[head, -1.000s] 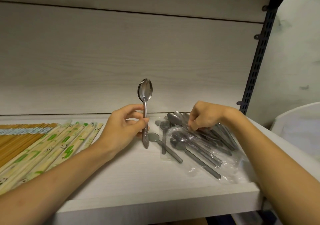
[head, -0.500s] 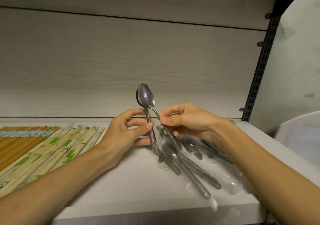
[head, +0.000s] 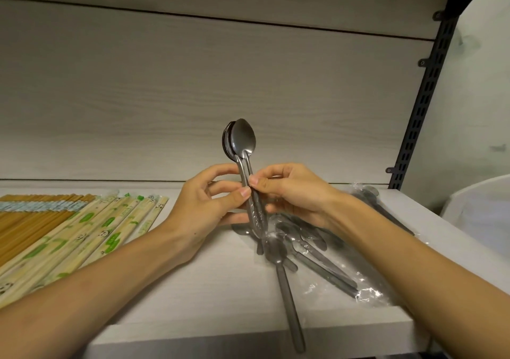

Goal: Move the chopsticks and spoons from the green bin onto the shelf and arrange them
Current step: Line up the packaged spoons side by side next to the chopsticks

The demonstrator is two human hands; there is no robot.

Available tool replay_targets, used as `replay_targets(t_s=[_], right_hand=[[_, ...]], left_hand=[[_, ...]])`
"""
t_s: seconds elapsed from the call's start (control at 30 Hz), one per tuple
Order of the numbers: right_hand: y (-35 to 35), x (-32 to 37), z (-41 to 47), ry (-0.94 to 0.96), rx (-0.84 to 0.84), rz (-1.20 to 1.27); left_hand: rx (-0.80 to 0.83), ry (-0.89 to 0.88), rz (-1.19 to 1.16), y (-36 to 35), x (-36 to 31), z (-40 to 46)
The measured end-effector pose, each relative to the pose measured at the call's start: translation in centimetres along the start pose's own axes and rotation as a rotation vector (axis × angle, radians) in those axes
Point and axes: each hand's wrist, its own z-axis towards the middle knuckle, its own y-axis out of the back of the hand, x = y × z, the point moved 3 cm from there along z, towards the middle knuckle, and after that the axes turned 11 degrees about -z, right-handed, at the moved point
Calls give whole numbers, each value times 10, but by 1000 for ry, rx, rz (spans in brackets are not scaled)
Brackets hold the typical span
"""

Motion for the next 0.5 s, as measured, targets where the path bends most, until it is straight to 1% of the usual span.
replay_targets(t_s=[0.1,0.23,0.33,0.5], right_hand=[[-2,-1,1,7,25,-4],[-3,2,1,47,45,106],[-3,0,2,44,54,61],[-4,-5,5,23,-19,-16]], left_hand=[[-19,-10,21,-1,1,0],[-40,-15,31,1,1,1],[-30,3,12,1,1,1],[-11,43,-51,-1,3,0]])
